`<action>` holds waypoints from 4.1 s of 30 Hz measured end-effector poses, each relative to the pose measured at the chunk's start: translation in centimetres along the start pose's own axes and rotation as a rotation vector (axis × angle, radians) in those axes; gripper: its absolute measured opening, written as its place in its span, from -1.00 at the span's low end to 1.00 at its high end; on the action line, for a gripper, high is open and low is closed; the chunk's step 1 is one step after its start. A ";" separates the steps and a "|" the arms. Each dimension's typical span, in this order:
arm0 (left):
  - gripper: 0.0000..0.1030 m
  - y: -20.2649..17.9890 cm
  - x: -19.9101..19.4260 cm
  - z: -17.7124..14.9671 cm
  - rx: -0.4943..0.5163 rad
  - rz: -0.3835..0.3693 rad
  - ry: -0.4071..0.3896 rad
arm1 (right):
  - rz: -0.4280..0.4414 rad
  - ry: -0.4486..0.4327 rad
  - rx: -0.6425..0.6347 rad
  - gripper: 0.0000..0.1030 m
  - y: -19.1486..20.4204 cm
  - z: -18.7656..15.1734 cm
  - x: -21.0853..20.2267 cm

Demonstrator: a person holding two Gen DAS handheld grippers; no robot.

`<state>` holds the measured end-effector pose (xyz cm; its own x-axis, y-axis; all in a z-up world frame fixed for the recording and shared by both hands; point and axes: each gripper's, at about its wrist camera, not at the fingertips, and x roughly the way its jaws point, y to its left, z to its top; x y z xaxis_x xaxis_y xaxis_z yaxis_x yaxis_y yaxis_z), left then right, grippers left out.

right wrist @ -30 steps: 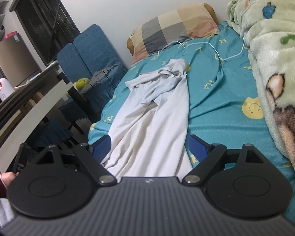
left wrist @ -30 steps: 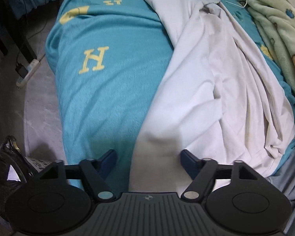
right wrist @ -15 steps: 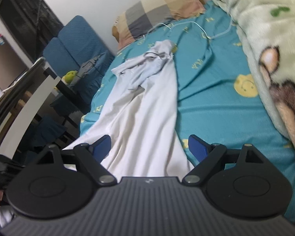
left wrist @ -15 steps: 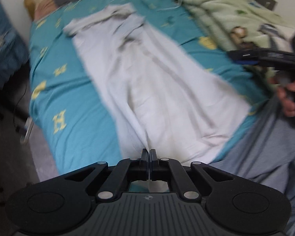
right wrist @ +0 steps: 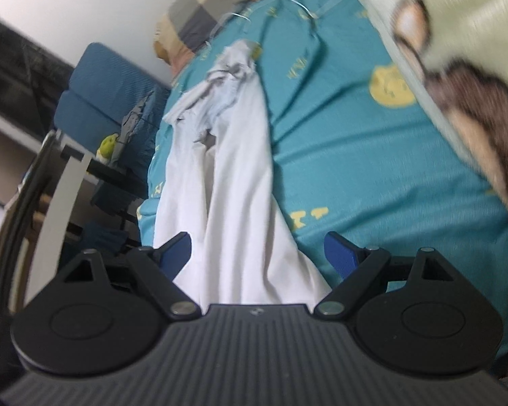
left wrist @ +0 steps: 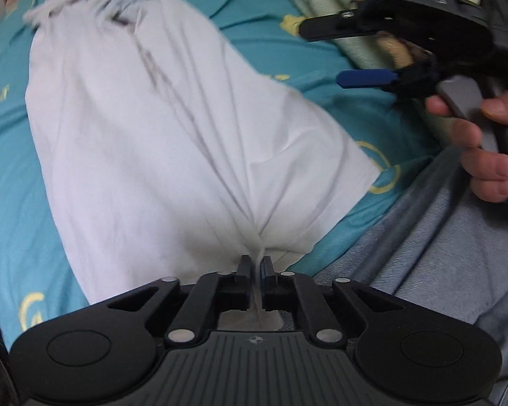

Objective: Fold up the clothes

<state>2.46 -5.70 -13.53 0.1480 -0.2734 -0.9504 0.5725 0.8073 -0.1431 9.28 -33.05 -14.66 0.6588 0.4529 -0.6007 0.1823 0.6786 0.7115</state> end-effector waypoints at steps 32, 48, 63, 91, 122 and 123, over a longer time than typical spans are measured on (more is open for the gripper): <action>-0.02 10.6 0.3 -0.8 -0.513 -0.026 0.129 | 0.000 0.315 -0.164 -0.42 2.1 -4.3 3.9; -0.94 10.6 -10.3 -3.0 -0.568 -0.154 -0.199 | 0.169 0.182 -0.095 -0.90 3.7 -3.4 -0.8; -0.95 2.9 -18.5 -9.9 -0.520 -0.244 -0.381 | 0.277 0.053 -0.114 -0.90 4.6 -6.9 -11.0; -0.94 17.8 -12.9 9.7 -0.595 -0.096 -0.688 | 0.187 -0.061 -0.113 -0.90 7.4 12.5 3.6; 0.52 14.3 -6.1 8.0 -0.505 0.130 -0.566 | 0.012 -0.112 -0.171 0.29 3.7 9.8 7.2; 0.53 13.7 -6.4 7.3 -0.517 0.116 -0.573 | 0.021 -0.112 -0.168 0.29 3.9 9.3 6.5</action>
<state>15.28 3.32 -7.36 0.6579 -0.2863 -0.6966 0.1002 0.9500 -0.2958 21.05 -32.84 -12.41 0.7400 0.4070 -0.5355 0.0497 0.7609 0.6469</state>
